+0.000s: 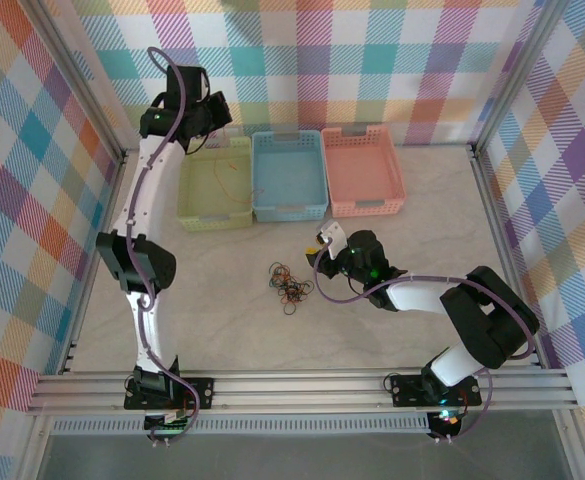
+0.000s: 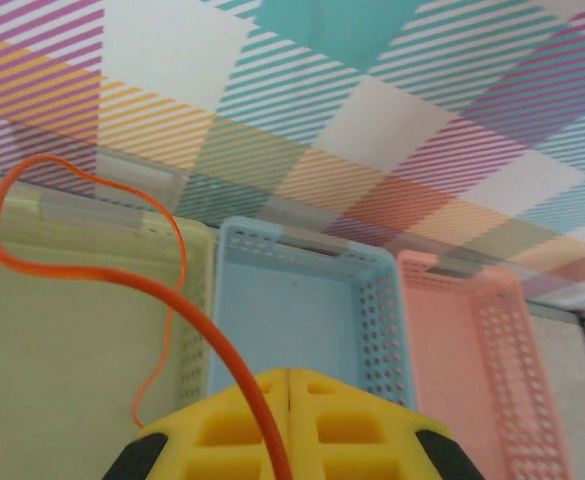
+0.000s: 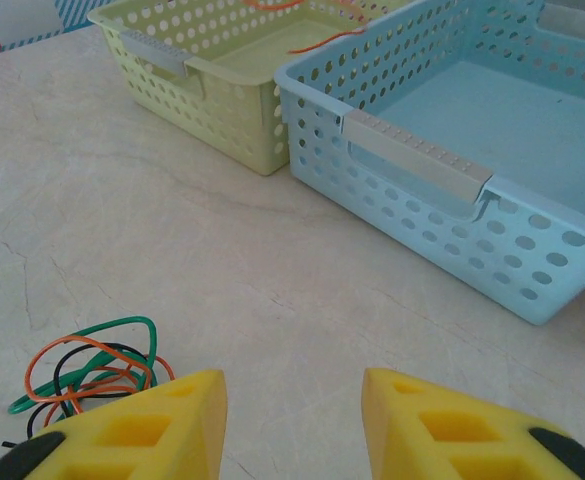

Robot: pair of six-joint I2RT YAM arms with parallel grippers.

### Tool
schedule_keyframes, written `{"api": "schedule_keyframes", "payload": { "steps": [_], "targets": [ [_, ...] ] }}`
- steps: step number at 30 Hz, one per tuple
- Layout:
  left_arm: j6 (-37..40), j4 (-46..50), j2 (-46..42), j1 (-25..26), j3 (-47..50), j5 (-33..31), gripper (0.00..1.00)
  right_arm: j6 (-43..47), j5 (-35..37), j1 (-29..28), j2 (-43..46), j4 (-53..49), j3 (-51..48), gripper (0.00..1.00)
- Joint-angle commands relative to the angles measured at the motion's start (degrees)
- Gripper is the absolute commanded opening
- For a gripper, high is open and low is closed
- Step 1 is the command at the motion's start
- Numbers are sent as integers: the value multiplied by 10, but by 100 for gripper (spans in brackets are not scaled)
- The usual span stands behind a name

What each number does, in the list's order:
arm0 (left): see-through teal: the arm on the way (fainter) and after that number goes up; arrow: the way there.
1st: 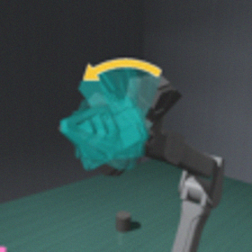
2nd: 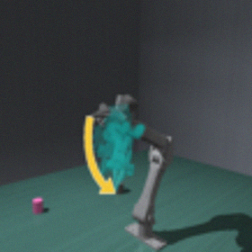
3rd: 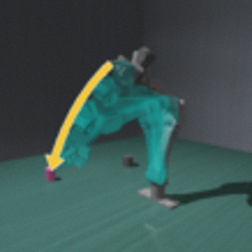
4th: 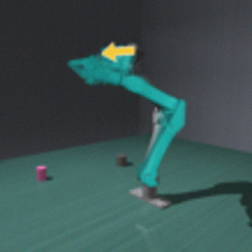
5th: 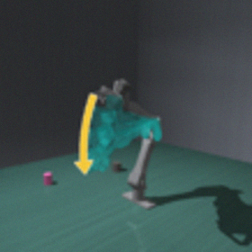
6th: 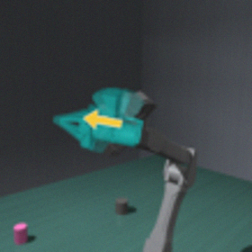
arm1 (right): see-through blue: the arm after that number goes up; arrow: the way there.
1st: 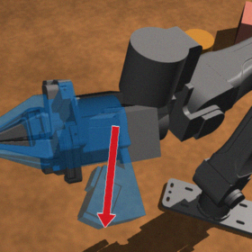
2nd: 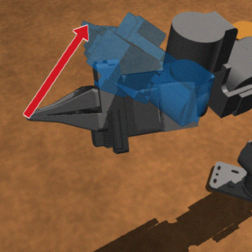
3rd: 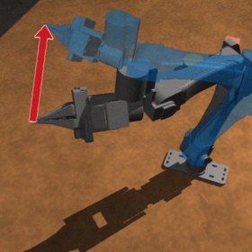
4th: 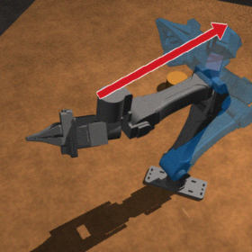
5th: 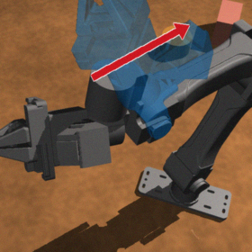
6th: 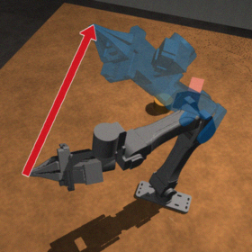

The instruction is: Untangle the cables

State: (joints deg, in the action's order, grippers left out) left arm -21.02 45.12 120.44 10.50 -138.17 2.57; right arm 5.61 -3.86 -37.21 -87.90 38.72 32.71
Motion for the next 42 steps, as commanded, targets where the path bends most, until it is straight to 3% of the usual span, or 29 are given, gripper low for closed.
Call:
{"api": "schedule_keyframes", "payload": {
  "steps": [1,8,17,19,20,23,27,33,38,42],
  "targets": [
    [26,24,25,-14,-25,-20,0,7,-1,-5,12,-1,6,41],
    [41,36,70,-16,10,-35,0,7,-3,-5,12,-4,5,42],
    [34,49,111,-16,66,6,0,5,-9,-4,10,-6,9,42],
    [19,57,108,-17,85,20,7,5,-10,-5,10,-6,9,43],
    [11,52,99,-17,105,28,17,5,-9,-4,11,-6,8,43],
    [-23,9,49,-17,200,49,51,5,-5,-5,13,-3,4,45],
    [-43,-57,-40,-12,323,59,71,5,-3,-5,16,-3,4,46],
    [-52,-136,-228,11,494,36,77,8,-3,-5,21,-1,-2,47],
    [-65,-228,-402,62,685,57,78,5,-16,-5,24,-9,-1,47],
    [-80,-280,-483,102,797,68,77,13,-53,-6,30,-65,18,48]
  ]
}}
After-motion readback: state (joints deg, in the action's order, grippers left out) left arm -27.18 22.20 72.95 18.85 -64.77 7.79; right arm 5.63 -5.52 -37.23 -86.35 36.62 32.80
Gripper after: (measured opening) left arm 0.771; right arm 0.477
